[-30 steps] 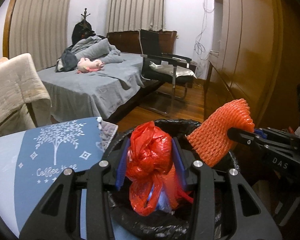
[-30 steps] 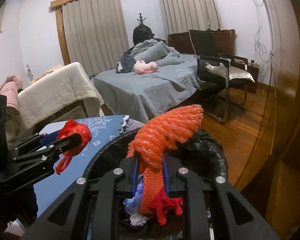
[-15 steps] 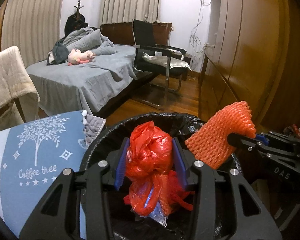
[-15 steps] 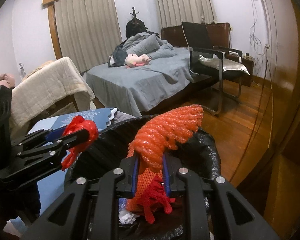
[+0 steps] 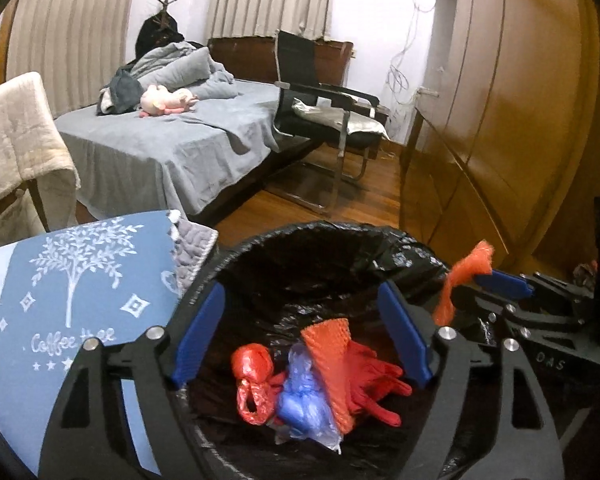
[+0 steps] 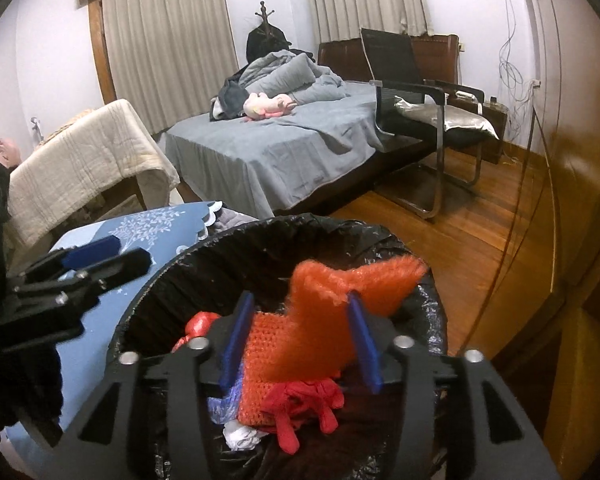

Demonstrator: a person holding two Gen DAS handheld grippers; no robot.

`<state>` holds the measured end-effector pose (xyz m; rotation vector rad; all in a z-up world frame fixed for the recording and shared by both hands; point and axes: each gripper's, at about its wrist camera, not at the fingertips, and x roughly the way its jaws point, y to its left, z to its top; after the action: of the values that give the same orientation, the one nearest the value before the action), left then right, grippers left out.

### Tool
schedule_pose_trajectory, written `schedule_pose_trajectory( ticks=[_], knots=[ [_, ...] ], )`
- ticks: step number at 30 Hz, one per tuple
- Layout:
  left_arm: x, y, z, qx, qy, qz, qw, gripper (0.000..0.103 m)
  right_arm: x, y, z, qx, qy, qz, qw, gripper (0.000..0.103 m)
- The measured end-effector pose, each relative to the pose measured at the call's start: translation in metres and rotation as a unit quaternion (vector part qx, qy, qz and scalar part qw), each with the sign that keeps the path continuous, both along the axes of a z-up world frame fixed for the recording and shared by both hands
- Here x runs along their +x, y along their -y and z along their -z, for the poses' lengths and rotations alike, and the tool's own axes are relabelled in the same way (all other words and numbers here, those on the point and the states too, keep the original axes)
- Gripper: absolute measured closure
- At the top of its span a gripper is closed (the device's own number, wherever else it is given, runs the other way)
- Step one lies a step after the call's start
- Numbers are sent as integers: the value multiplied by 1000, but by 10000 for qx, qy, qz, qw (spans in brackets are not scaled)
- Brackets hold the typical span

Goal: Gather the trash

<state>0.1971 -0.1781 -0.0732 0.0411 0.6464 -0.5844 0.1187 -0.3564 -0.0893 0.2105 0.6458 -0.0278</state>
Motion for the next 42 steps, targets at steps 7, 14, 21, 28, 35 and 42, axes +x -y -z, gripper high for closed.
schedule_pose_trajectory(
  ticks=[7,14,21,28,35,42],
  knots=[
    [-5,-27,-20,57,217,-358,9991,11,-10,-5,-12,-36,134,29,9999,19],
    [-18,-57,-37,19,304,-697,9971,7,-17,-15,-27,21,272,-135,9995,16],
    [-39,-70,-52,101,487,-779,9957,6,-29,-27,-44,19,428,-133,9990,6],
    [-60,-82,-64,43,532,-927,9943,6,-40,-39,-59,93,436,-187,9988,6],
    [-81,-91,-72,62,563,-1097,9923,6,-56,-56,-75,60,482,-320,9983,6],
    [-104,-94,-78,150,638,-1083,9920,6,-72,-75,-86,-147,590,-490,9969,6]
  ],
)
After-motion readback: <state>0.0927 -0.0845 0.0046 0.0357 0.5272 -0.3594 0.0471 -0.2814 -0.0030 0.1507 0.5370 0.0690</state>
